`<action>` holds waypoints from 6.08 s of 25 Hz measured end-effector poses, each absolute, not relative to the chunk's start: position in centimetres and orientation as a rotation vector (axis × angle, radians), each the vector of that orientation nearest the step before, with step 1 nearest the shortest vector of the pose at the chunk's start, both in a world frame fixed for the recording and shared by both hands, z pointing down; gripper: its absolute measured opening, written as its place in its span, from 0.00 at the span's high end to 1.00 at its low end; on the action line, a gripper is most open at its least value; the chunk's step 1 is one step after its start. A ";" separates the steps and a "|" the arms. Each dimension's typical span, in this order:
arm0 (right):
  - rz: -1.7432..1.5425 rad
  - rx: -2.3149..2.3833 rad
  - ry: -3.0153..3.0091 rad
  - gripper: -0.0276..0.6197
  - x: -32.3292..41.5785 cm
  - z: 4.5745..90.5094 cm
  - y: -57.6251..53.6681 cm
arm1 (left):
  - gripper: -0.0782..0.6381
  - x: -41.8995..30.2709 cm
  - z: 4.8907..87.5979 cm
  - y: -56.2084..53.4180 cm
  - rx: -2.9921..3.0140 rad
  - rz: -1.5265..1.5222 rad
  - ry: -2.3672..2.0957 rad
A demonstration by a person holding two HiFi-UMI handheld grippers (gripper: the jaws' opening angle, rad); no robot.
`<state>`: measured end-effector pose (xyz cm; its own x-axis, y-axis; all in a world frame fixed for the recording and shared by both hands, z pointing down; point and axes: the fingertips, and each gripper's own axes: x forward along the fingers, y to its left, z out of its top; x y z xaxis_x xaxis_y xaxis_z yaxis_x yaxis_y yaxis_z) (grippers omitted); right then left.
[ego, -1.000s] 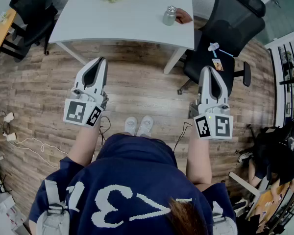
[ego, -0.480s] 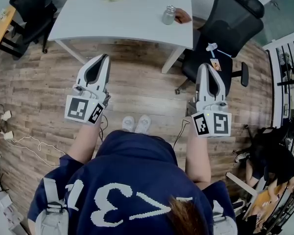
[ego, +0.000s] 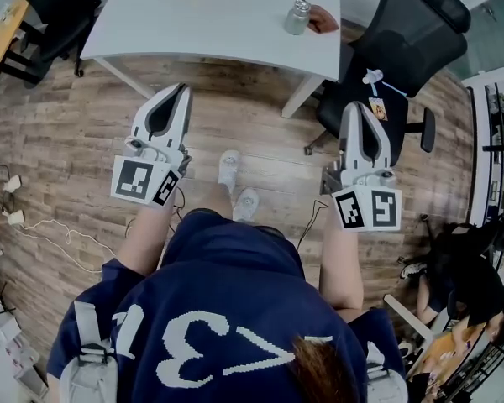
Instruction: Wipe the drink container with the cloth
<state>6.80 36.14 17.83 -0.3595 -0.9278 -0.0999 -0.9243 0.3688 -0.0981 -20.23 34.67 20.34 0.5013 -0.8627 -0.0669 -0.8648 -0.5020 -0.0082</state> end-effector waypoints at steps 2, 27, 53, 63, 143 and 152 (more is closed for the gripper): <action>-0.039 -1.693 2.484 0.91 6.9 18.0 34.7 | 0.86 -20.2 20.5 33.1 -2.687 0.089 1.549; -0.048 -1.871 2.383 0.91 9.1 17.7 12.7 | 0.86 -17.1 21.5 8.5 -2.852 0.081 1.287; -0.252 -1.575 2.633 0.91 15.0 22.8 -8.8 | 0.57 3.0 37.4 -3.4 -3.332 -0.274 1.339; -0.370 -1.620 2.629 0.91 15.5 26.2 -9.9 | 0.54 4.6 36.8 -3.3 -3.371 -0.230 1.260; -1.358 -0.492 2.841 0.86 -0.7 37.5 -6.0 | 0.86 -1.9 36.6 -2.6 -3.338 -0.204 0.815; -1.463 -0.761 2.929 0.86 1.6 43.9 -6.4 | 0.86 -2.6 36.6 -2.0 -3.310 -0.218 0.818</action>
